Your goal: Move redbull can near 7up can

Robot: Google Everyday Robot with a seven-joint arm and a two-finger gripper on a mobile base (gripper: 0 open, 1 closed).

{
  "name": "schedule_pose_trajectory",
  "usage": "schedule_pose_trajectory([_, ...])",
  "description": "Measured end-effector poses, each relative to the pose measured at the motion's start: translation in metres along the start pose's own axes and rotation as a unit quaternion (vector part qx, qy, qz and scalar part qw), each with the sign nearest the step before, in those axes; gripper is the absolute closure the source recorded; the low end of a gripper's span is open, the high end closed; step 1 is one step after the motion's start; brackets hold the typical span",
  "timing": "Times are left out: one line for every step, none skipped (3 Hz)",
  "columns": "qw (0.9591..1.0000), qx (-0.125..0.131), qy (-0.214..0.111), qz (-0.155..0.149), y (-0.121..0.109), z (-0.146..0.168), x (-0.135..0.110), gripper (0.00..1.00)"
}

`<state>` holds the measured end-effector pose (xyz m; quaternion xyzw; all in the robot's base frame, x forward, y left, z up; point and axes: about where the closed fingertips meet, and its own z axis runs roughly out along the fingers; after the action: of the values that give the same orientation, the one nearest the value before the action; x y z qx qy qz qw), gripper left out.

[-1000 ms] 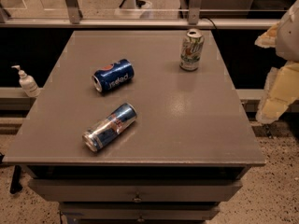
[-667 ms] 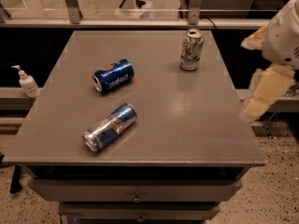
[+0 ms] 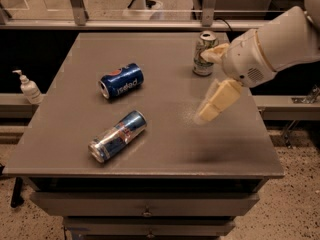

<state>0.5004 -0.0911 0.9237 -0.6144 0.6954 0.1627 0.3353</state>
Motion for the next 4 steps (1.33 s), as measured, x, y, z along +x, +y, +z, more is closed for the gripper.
schedule_pose_trajectory([0.9968,-0.034,-0.072,-0.013,0.009,0.037,-0.026,0.00])
schedule_pose_trajectory([0.9899,-0.075,-0.114,-0.038,0.034,0.063,-0.046,0.00])
schedule_pose_trajectory([0.9858,-0.105,-0.112,-0.068,0.062,0.083,-0.058,0.00])
schedule_pose_trajectory([0.9831,-0.119,-0.106,-0.091,0.080,0.100,-0.068,0.00])
